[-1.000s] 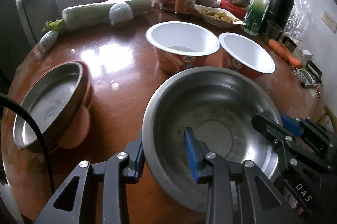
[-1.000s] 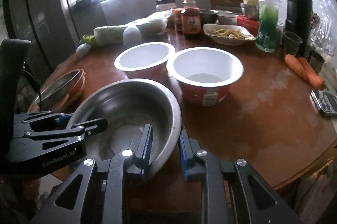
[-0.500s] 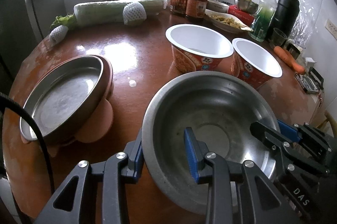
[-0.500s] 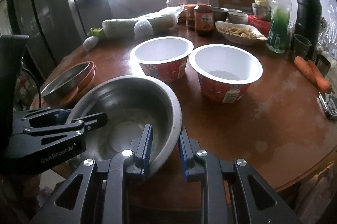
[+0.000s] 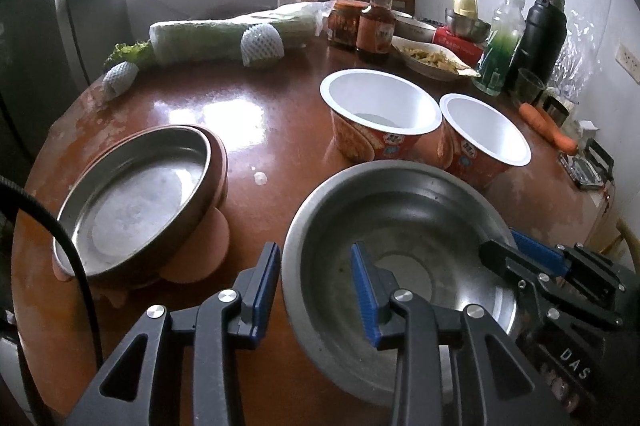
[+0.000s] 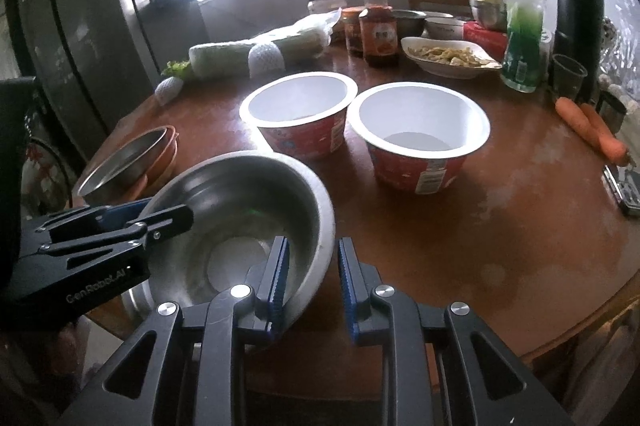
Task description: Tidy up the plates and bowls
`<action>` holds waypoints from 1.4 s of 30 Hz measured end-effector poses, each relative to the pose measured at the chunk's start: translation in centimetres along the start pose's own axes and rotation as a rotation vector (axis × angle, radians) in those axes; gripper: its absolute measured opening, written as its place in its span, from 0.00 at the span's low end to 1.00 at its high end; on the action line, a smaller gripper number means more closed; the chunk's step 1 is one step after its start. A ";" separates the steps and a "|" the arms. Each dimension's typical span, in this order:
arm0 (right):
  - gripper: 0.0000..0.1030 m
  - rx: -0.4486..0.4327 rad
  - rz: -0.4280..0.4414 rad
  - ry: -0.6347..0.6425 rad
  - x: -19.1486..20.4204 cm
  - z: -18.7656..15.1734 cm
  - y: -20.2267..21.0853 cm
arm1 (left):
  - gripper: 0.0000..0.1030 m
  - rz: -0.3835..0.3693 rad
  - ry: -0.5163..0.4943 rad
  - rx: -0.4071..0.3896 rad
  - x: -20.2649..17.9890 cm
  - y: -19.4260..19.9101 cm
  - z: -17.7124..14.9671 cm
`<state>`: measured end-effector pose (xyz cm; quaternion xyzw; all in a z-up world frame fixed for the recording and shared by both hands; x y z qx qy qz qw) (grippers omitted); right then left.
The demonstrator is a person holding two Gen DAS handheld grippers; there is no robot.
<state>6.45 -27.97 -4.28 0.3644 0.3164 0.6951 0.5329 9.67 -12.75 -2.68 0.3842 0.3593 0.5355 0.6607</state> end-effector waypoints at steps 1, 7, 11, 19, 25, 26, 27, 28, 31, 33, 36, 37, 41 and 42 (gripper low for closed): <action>0.27 -0.002 0.001 -0.003 -0.1 0.0 0.1 | 0.36 0.002 -0.004 -0.003 -0.1 0.2 0.0; 0.28 -0.036 -0.013 -0.014 -0.7 0.0 1.4 | 0.38 0.014 -0.016 -0.038 -0.6 1.7 0.2; 0.30 -0.061 -0.021 -0.019 -1.1 0.0 2.4 | 0.39 0.013 -0.015 -0.054 -1.0 2.6 0.3; 0.33 -0.122 -0.021 -0.037 -2.0 0.0 4.6 | 0.40 0.015 -0.045 -0.086 -2.9 4.2 1.0; 0.34 -0.153 -0.033 -0.076 -3.6 0.3 5.4 | 0.41 0.002 -0.088 -0.089 -5.3 4.1 1.9; 0.34 -0.158 -0.033 -0.083 -4.0 0.3 5.6 | 0.41 0.001 -0.096 -0.089 -5.6 4.0 2.2; 0.34 -0.163 -0.034 -0.087 -4.3 0.4 5.7 | 0.41 -0.001 -0.102 -0.088 -6.0 3.9 2.3; 0.34 -0.167 -0.038 -0.094 -4.7 0.6 5.8 | 0.41 -0.004 -0.109 -0.086 -6.4 3.8 2.5; 0.34 -0.175 -0.045 -0.108 -5.8 1.0 5.8 | 0.41 -0.018 -0.129 -0.076 -7.5 3.1 3.3; 0.34 -0.177 -0.055 -0.117 -6.5 1.3 5.6 | 0.41 -0.026 -0.139 -0.068 -8.1 2.5 3.9; 0.34 -0.178 -0.065 -0.133 -7.6 1.9 5.3 | 0.41 -0.063 -0.147 -0.038 -8.9 1.6 4.6; 0.34 -0.178 -0.067 -0.135 -8.0 2.2 5.1 | 0.41 -0.065 -0.147 -0.034 -9.1 1.4 4.8; 0.34 -0.173 -0.070 -0.142 -9.1 2.9 4.4 | 0.41 -0.066 -0.141 -0.016 -9.7 0.3 5.6; 0.34 -0.170 -0.069 -0.146 -9.4 3.1 4.2 | 0.41 -0.067 -0.141 -0.010 -9.8 0.1 5.8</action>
Point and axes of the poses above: each gripper's, at about its wrist camera, not at the fingertips, and y roughly against the way its jaws point, x to its left, z to its top, the point moved 2 cm from there along -y, roughly the way its jaws point, and after that the axes turned 13 degrees about x, right-handed, at the moved point
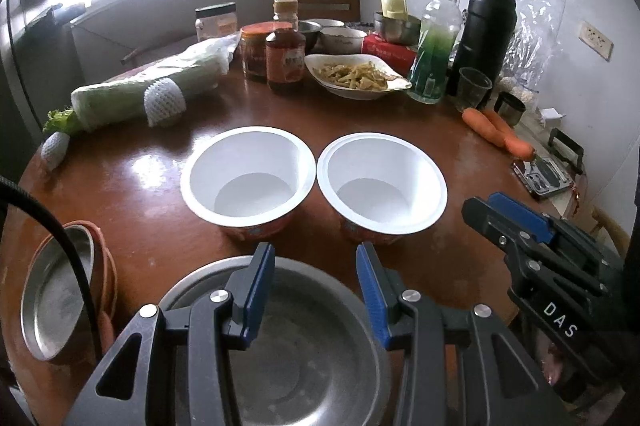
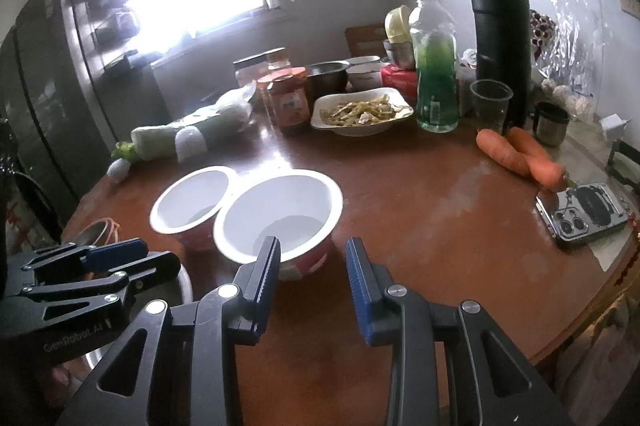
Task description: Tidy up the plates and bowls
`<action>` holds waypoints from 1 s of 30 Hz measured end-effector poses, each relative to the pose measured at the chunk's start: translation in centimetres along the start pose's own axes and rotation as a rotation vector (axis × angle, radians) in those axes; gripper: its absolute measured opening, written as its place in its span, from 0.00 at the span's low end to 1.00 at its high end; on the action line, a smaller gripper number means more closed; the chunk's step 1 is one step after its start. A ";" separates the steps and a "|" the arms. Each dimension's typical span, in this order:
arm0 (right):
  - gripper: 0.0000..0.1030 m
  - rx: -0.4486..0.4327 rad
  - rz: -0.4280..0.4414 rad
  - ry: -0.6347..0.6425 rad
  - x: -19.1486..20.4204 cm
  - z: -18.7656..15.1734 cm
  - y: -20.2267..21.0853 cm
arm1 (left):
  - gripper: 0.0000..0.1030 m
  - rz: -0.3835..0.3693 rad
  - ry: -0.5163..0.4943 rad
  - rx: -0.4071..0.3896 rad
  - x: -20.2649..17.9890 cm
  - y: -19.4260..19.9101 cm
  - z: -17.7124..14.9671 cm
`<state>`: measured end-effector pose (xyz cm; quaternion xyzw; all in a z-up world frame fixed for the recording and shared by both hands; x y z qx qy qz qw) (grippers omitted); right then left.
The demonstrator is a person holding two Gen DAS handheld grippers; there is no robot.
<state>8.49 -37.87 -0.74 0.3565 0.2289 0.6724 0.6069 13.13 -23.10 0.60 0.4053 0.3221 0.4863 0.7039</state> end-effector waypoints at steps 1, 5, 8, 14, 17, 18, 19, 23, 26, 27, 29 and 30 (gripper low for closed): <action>0.34 0.002 0.005 -0.003 -0.2 0.1 -0.3 | 0.41 -0.001 0.003 0.003 0.0 -0.2 0.2; 0.34 0.018 0.015 0.001 -0.6 0.6 -1.3 | 0.41 -0.012 0.014 0.015 -0.4 -0.9 1.1; 0.34 0.025 0.030 -0.003 -0.9 1.0 -2.1 | 0.41 -0.017 0.012 0.022 -0.9 -1.3 1.7; 0.34 0.035 0.039 0.006 -1.3 2.0 -3.4 | 0.42 -0.015 0.021 0.044 -1.6 -2.5 2.8; 0.34 0.044 0.037 0.018 -1.4 2.4 -4.2 | 0.42 -0.022 0.026 0.057 -1.9 -3.0 3.1; 0.34 0.049 0.038 0.022 -1.4 2.5 -4.4 | 0.42 -0.023 0.027 0.061 -2.0 -3.2 3.3; 0.34 0.054 0.038 0.026 -1.5 2.7 -4.7 | 0.42 -0.024 0.030 0.065 -2.0 -3.4 3.4; 0.34 0.066 0.040 0.039 -1.5 3.0 -5.4 | 0.42 -0.024 0.046 0.079 -1.8 -4.0 3.7; 0.34 0.081 0.061 0.032 -1.7 3.1 -5.9 | 0.42 -0.030 0.055 0.087 -1.7 -4.3 3.9; 0.32 0.085 0.066 0.031 -1.7 3.1 -6.1 | 0.42 -0.034 0.059 0.090 -1.6 -4.4 3.9; 0.28 0.091 0.077 0.033 -1.7 3.2 -6.3 | 0.42 -0.043 0.064 0.101 -1.6 -4.7 4.0; 0.26 0.093 0.086 0.039 -1.6 3.2 -6.4 | 0.42 -0.047 0.065 0.102 -1.6 -4.7 4.0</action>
Point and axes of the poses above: each gripper's, at about its wrist camera, not at the fingertips, and y roughly against the way its jaws point, x to its left, z to its top, the point moved 2 cm from there along -y, roughly the way its jaws point, and after that the axes turned 13 degrees about x, right-handed, at the moved point
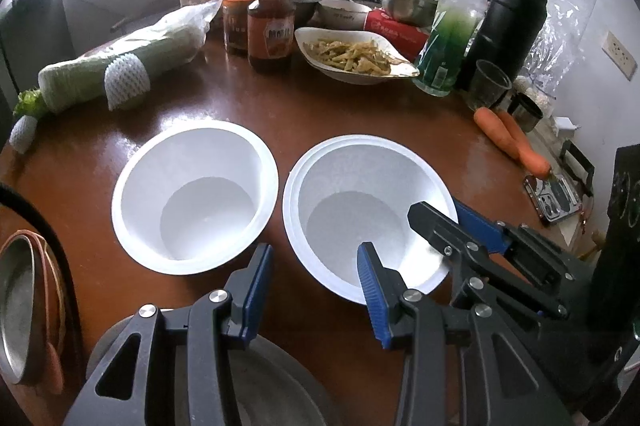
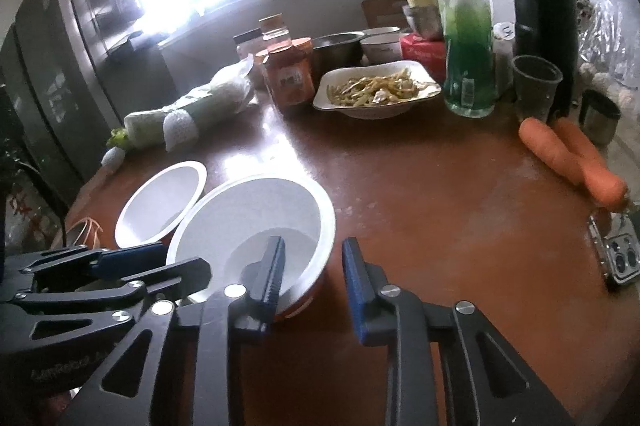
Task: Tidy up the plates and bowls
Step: 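Move the right gripper to the white paper bowl rim and grasp it, then lift the white paper bowl with the right gripper and lower it into the steel bowl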
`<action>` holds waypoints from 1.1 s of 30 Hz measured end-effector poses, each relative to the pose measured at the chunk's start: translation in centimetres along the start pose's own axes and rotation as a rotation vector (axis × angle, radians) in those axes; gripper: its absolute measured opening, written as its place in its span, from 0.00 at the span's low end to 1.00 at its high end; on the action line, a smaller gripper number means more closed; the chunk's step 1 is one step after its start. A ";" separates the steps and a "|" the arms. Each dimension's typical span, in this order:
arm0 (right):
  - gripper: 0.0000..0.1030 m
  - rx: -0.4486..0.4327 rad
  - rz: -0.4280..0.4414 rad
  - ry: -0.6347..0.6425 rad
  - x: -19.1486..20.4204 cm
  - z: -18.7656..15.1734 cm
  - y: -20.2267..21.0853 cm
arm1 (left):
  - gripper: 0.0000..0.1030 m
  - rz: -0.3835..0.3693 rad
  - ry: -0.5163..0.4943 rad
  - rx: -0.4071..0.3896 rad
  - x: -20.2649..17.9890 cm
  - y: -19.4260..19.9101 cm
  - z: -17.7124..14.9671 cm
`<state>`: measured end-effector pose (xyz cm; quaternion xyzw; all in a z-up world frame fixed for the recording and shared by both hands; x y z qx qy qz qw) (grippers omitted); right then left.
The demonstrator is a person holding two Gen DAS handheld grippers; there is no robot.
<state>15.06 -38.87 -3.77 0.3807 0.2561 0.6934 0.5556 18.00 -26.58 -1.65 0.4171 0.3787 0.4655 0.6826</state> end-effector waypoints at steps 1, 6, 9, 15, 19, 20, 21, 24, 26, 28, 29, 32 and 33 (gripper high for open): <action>0.23 0.002 0.006 0.003 0.1 0.0 0.0 | 0.42 -0.003 0.002 0.002 0.0 -0.1 0.0; 0.16 0.003 0.008 0.010 0.5 -0.1 0.0 | 0.39 -0.046 0.006 0.019 0.1 -0.4 -0.1; 0.13 0.002 0.024 0.008 0.7 -0.2 0.3 | 0.38 -0.039 0.003 0.003 0.1 0.1 -0.2; 0.13 -0.010 0.022 0.007 1.2 -0.3 0.9 | 0.38 -0.044 -0.001 -0.013 0.1 0.9 -0.5; 0.13 -0.023 0.021 0.008 1.5 -0.3 1.7 | 0.38 -0.046 -0.007 -0.032 0.0 1.8 -0.7; 0.13 -0.027 0.019 0.011 1.6 -0.3 1.9 | 0.38 -0.047 -0.008 -0.039 0.0 2.1 -0.8; 0.13 -0.030 0.019 0.012 1.7 -0.3 2.1 | 0.38 -0.047 -0.009 -0.043 0.0 2.4 -0.8; 0.13 -0.041 0.018 0.020 2.2 -0.3 2.9 | 0.39 -0.045 -0.012 -0.056 0.1 3.3 -1.2; 0.13 -0.049 0.017 0.027 2.6 -0.2 3.4 | 0.38 -0.044 -0.012 -0.064 0.2 3.9 -1.4; 0.13 -0.059 0.018 0.036 3.2 -0.2 4.0 | 0.39 -0.043 -0.012 -0.070 0.4 4.7 -1.8; 0.13 -0.062 0.019 0.039 3.4 -0.2 4.2 | 0.39 -0.043 -0.010 -0.073 0.6 5.0 -2.0; 0.13 -0.073 0.023 0.051 4.4 -0.2 5.0 | 0.39 -0.047 -0.003 -0.088 1.1 6.2 -2.5; 0.13 -0.078 0.022 0.058 4.9 -0.3 5.4 | 0.39 -0.050 -0.002 -0.095 1.3 6.6 -2.8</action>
Point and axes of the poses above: each gripper's, at about its wrist camera, not at the fingertips, and y roughly against the way its jaws point, x to its left, z to its top, the point moved 2 cm from there along -y, roughly the way its jaws point, and after that the axes turned 13 degrees about x, right-handed, at the moved point
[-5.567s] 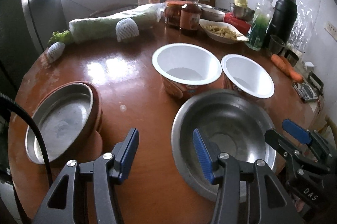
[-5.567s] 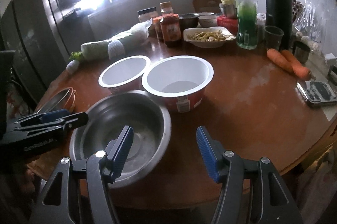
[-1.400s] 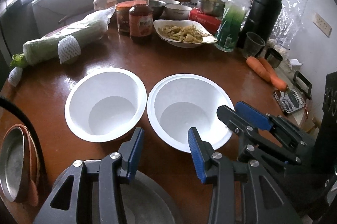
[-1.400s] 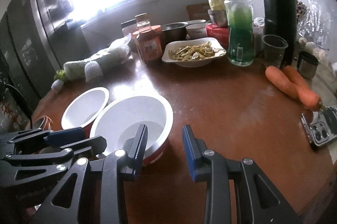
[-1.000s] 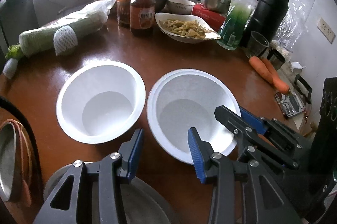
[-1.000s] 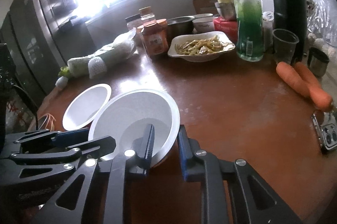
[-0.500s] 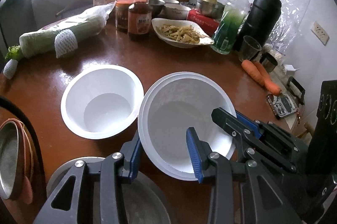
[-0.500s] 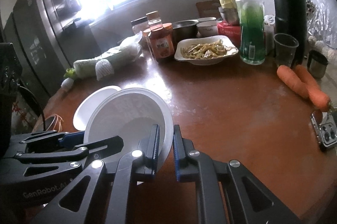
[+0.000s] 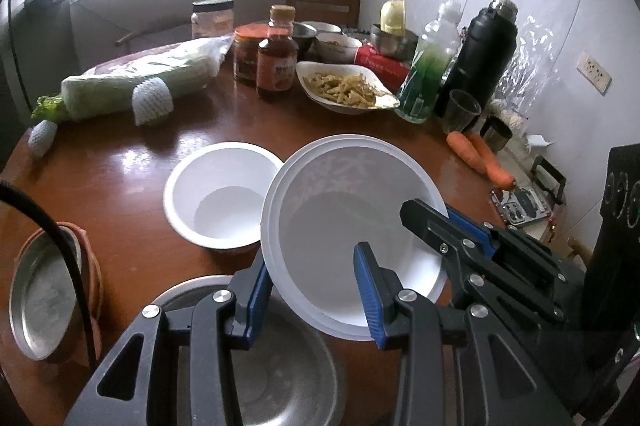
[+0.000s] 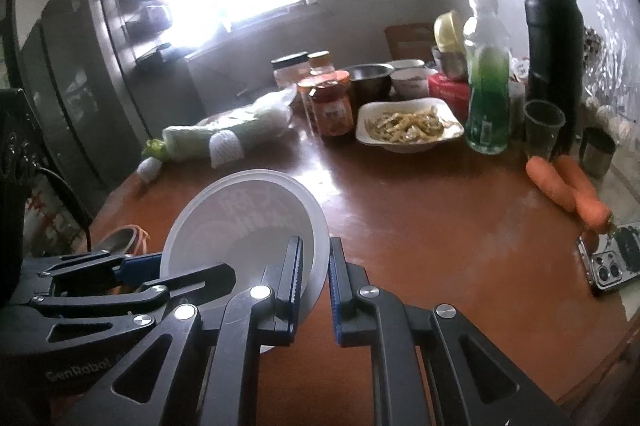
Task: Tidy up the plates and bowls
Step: 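Lift the white paper bowl with the right gripper and lower it into the steel bowl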
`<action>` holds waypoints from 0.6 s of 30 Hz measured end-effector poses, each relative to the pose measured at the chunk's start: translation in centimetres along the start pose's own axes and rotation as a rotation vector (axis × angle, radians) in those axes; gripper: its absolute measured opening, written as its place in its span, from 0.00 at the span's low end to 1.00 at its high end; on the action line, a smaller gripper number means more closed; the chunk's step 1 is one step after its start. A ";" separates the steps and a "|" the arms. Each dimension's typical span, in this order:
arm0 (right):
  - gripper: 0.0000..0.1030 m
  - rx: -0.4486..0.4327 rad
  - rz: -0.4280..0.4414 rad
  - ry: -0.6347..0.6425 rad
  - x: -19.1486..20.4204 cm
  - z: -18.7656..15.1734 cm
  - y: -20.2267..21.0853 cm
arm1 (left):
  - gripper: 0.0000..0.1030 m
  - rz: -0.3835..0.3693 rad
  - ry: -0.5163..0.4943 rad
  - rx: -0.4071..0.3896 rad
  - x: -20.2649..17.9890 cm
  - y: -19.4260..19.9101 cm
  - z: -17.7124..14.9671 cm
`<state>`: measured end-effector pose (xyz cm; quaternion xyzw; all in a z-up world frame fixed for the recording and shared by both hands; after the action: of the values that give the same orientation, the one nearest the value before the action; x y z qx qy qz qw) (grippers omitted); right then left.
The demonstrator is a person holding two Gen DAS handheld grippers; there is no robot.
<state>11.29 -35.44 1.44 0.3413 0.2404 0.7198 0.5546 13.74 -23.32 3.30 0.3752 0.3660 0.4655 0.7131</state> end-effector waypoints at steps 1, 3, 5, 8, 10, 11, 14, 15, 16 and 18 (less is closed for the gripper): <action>0.13 -0.002 0.000 0.004 0.4 0.0 0.2 | 0.39 -0.001 0.003 -0.007 0.2 0.5 -0.2; 0.13 -0.005 0.003 0.013 1.1 0.0 0.5 | 0.39 0.004 0.005 -0.023 0.7 1.6 -0.7; 0.13 -0.008 0.009 0.026 2.3 0.0 0.9 | 0.39 0.011 0.008 -0.029 1.2 2.3 -1.2; 0.13 -0.016 0.019 0.051 4.1 -0.2 1.7 | 0.39 0.013 0.019 -0.026 2.4 3.3 -2.1; 0.13 -0.012 0.024 0.065 5.2 -0.4 1.9 | 0.39 0.017 0.022 -0.022 3.2 3.9 -2.9; 0.13 -0.008 0.027 0.070 5.7 -0.6 1.9 | 0.39 0.023 0.024 -0.020 3.7 4.2 -3.4; 0.13 0.010 0.050 0.077 7.1 -1.3 1.7 | 0.39 0.032 0.030 -0.013 4.8 4.9 -4.5; 0.13 0.018 0.055 0.081 7.6 -1.5 1.6 | 0.39 0.031 0.034 -0.013 5.2 5.1 -4.8; 0.13 0.026 0.062 0.085 8.1 -1.7 1.4 | 0.39 0.031 0.036 -0.011 5.6 5.2 -5.2; 0.13 0.040 0.074 0.091 8.7 -2.2 1.2 | 0.39 0.037 0.043 -0.003 6.2 5.2 -5.9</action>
<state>7.52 -27.32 2.86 0.3278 0.2669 0.7496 0.5092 8.41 -14.83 4.10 0.3707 0.3736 0.4871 0.6970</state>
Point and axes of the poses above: each gripper's, at about its wrist camera, not at the fingertips, and y roughly against the way its jaws point, x to its left, z to its top, the point moved 2 cm from there along -y, roughly the way its jaws point, and after that the axes turned 13 degrees about x, right-handed, at the moved point
